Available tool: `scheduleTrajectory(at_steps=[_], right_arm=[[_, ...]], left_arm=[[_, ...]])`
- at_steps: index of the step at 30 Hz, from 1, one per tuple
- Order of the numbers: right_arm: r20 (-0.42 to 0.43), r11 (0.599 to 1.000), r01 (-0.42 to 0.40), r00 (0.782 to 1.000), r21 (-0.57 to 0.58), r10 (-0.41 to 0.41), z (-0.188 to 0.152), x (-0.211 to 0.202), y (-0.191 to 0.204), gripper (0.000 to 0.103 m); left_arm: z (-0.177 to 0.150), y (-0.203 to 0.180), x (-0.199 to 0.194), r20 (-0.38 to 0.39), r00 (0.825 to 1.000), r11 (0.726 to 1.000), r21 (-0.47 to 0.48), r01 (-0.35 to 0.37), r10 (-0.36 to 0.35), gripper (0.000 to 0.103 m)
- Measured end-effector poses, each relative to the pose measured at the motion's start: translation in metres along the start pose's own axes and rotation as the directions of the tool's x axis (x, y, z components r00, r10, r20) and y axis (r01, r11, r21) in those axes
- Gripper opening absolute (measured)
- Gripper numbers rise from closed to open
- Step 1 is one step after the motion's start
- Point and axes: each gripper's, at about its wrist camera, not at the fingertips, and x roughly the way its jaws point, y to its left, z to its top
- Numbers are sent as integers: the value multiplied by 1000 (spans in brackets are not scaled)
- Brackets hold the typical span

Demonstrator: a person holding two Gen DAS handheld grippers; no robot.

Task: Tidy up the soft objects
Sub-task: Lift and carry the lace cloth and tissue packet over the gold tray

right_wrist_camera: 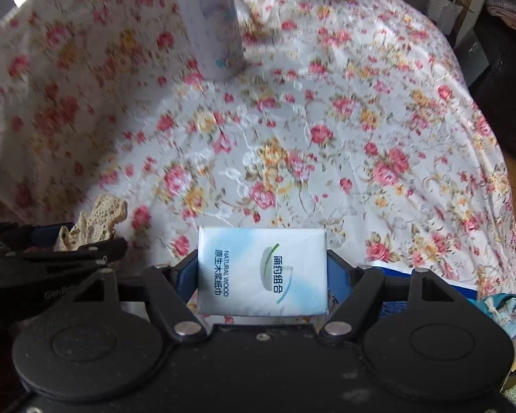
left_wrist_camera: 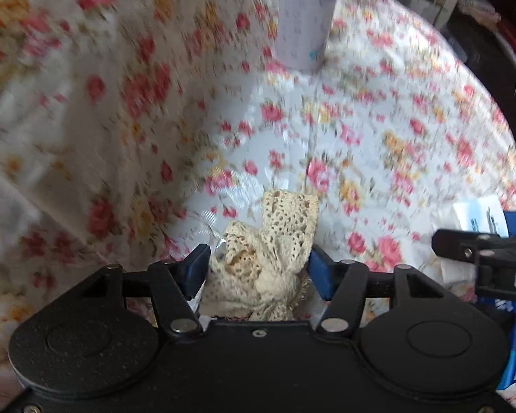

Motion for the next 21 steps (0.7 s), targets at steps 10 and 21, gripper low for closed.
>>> scheduleTrajectory(at_steps=[10, 21], right_arm=[[105, 998, -60, 993, 6, 59, -17, -74, -2, 73], [123, 995, -89, 989, 42, 83, -78, -128, -15, 73]], left_arm=[[-9, -10, -68, 91, 995, 999, 0, -32, 32, 54], [-48, -48, -128, 124, 992, 998, 70, 4, -13, 54]])
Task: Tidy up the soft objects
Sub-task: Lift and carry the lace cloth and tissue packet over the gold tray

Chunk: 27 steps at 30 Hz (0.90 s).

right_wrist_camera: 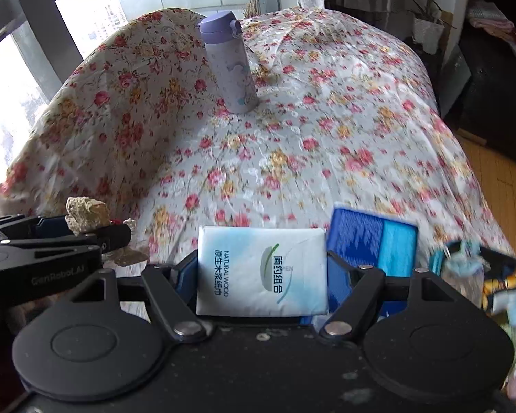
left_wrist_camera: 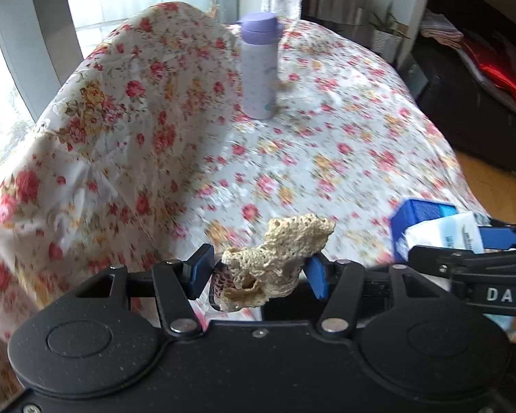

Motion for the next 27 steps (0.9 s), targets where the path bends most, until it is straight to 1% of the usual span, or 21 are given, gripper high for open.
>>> scheduleTrajectory(at_steps=[3, 7, 13, 17, 23, 27], right_arm=[[-9, 1000, -9, 1000, 26, 9, -21, -13, -5, 73], [-40, 999, -14, 999, 45, 16, -54, -23, -10, 73], [-77, 994, -16, 997, 104, 24, -99, -30, -26, 73], [-102, 989, -3, 995, 146, 18, -128, -34, -42, 73], [-110, 968, 26, 994, 251, 2, -157, -47, -76, 73], [-112, 946, 79, 993, 314, -46, -171, -57, -104, 73]], left_arm=[[-14, -12, -9, -21, 999, 999, 13, 30, -30, 54], [-34, -30, -21, -44, 998, 997, 54, 47, -45, 54], [-62, -55, -28, -87, 994, 992, 100, 77, -68, 54], [-77, -75, -30, -114, 990, 985, 140, 104, -88, 54], [-82, -113, -33, -136, 981, 964, 209, 164, -137, 54], [-76, -139, -37, -140, 974, 945, 254, 209, -178, 54]])
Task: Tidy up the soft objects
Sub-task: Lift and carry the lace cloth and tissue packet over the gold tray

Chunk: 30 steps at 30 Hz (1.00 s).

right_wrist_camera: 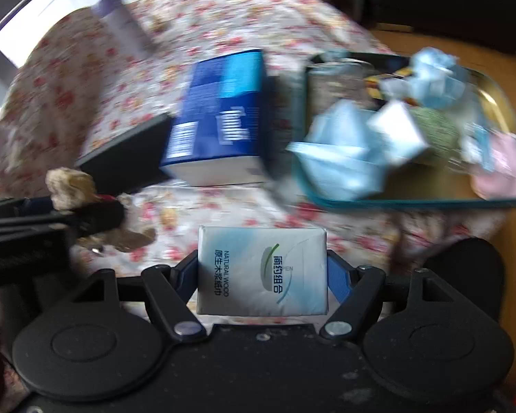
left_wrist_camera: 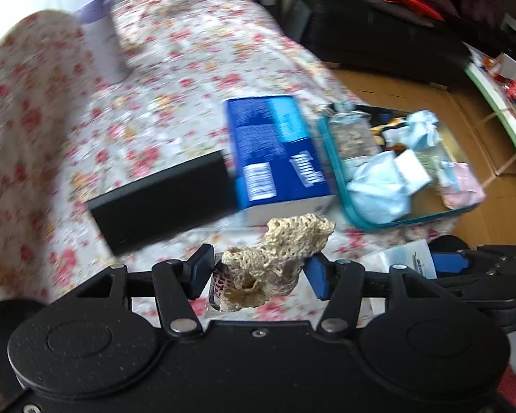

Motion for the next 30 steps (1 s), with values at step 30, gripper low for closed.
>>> scheduleTrajectory(at_steps=[30], right_arm=[[138, 936, 209, 957, 282, -255, 72, -32, -176, 73]], left_arm=[[85, -124, 45, 1, 976, 965, 151, 216, -219, 54]])
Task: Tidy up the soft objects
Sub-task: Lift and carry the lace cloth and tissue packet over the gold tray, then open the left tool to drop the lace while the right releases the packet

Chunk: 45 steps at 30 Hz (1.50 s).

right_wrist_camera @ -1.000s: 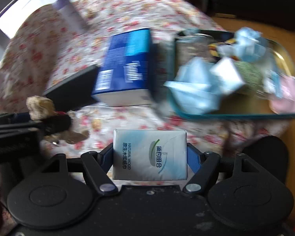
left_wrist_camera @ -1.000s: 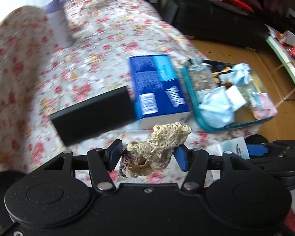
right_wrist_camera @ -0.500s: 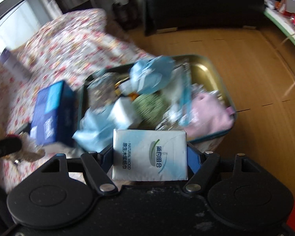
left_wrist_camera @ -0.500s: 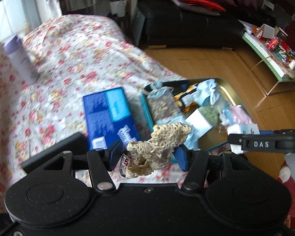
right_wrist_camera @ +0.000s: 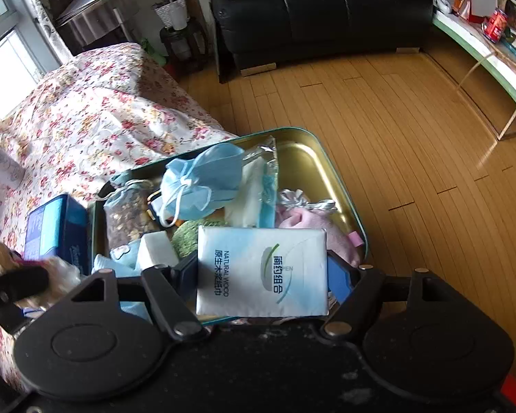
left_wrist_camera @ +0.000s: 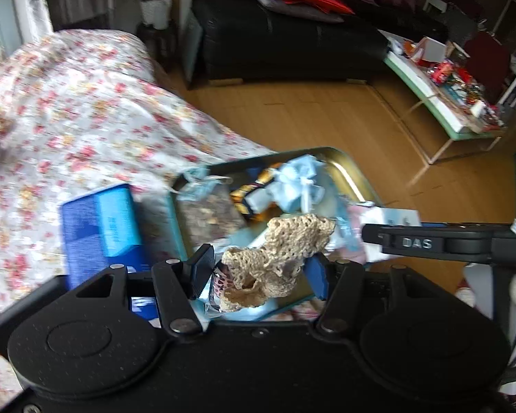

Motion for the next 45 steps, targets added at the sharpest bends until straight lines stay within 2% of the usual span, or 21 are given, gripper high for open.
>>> scheduleTrajectory(at_steps=[7, 12, 19, 21, 23, 25, 34, 40, 45], right_arm=[[-1, 1000, 5, 1000, 18, -5, 6, 7, -12, 73], [2, 1000, -1, 1000, 29, 1, 11, 12, -14, 73], [9, 999, 13, 1000, 51, -13, 30, 25, -19, 73], [17, 998, 23, 1000, 55, -24, 36, 30, -21, 73], [22, 998, 32, 999, 56, -34, 42, 36, -22, 73], [21, 997, 47, 999, 57, -48, 49, 44, -23, 73], [-8, 996, 70, 998, 52, -70, 61, 75, -25, 74], [-24, 995, 70, 997, 68, -69, 63, 83, -29, 75], [-19, 995, 55, 998, 82, -53, 62, 83, -30, 83]], left_arm=[[18, -8, 24, 9, 999, 999, -28, 33, -33, 54], [34, 3, 41, 21, 1000, 997, -80, 20, -18, 54], [28, 18, 68, -21, 1000, 993, -117, -23, 21, 54], [27, 19, 70, -20, 999, 993, -113, -29, 27, 53], [26, 18, 71, -15, 999, 994, -99, -41, 39, 57], [26, 15, 71, -7, 999, 995, -85, -46, 45, 73], [20, 17, 72, -21, 997, 995, -70, -70, 69, 73], [14, 16, 67, -19, 993, 992, -40, -116, 115, 73], [10, 12, 65, -20, 993, 993, -17, -116, 115, 73]])
